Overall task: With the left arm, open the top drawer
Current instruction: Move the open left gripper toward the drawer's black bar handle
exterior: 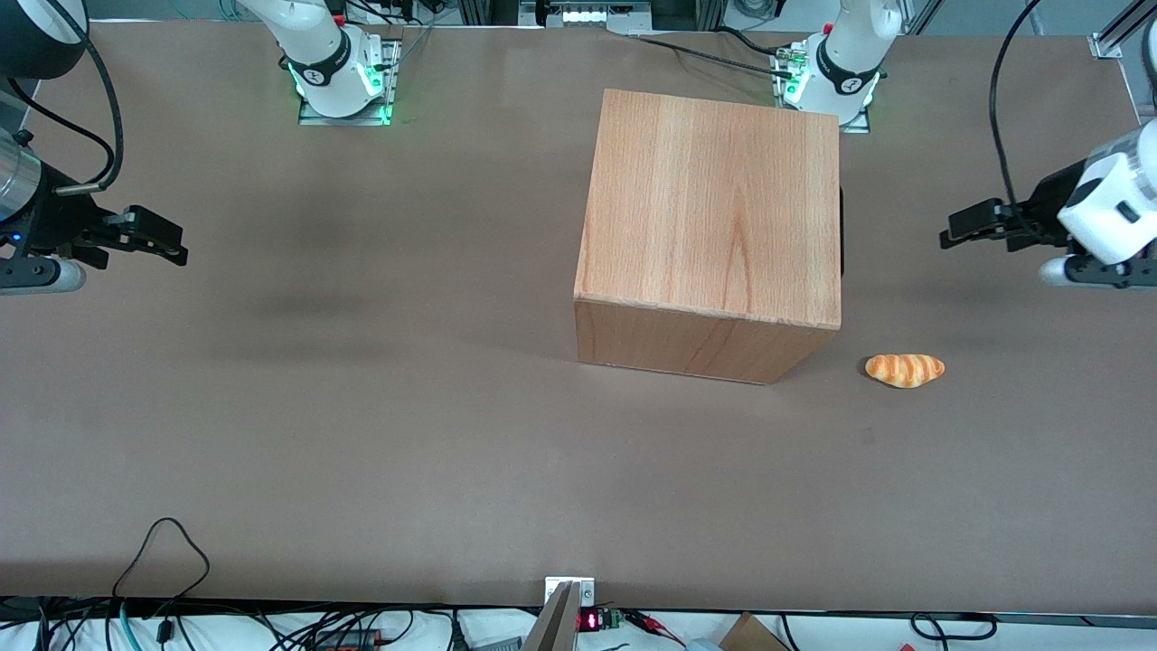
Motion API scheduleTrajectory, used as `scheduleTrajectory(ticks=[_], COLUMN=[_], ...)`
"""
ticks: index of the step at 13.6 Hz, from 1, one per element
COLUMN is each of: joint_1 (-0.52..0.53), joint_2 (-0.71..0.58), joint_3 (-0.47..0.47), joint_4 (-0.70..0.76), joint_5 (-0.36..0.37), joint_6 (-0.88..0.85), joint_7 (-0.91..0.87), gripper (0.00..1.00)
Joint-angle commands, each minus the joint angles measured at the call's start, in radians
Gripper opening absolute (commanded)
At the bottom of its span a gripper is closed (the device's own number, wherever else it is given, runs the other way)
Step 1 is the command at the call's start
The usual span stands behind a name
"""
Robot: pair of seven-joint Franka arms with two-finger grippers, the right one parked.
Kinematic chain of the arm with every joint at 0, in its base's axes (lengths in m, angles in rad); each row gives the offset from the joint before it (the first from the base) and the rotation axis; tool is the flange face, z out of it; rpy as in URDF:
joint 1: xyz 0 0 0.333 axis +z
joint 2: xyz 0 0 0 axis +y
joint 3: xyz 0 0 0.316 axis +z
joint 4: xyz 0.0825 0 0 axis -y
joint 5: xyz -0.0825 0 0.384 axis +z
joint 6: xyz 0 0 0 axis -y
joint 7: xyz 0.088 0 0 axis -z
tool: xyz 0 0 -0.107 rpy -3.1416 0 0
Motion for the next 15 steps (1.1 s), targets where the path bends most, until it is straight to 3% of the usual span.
scheduleTrajectory(ticks=[1, 8, 15], joint_1=[-0.004, -0.004, -0.007], joint_2=[-0.011, -0.013, -0.008], joint_3=[-0.023, -0.071, -0.088], joint_4=[-0.069, -0.214, -0.264], joint_5=[-0.022, -0.069, -0.085], joint_6=[0.053, 0.163, 0.202], joint_7=[0.023, 0.026, 0.032], gripper=[1.0, 1.0, 1.0])
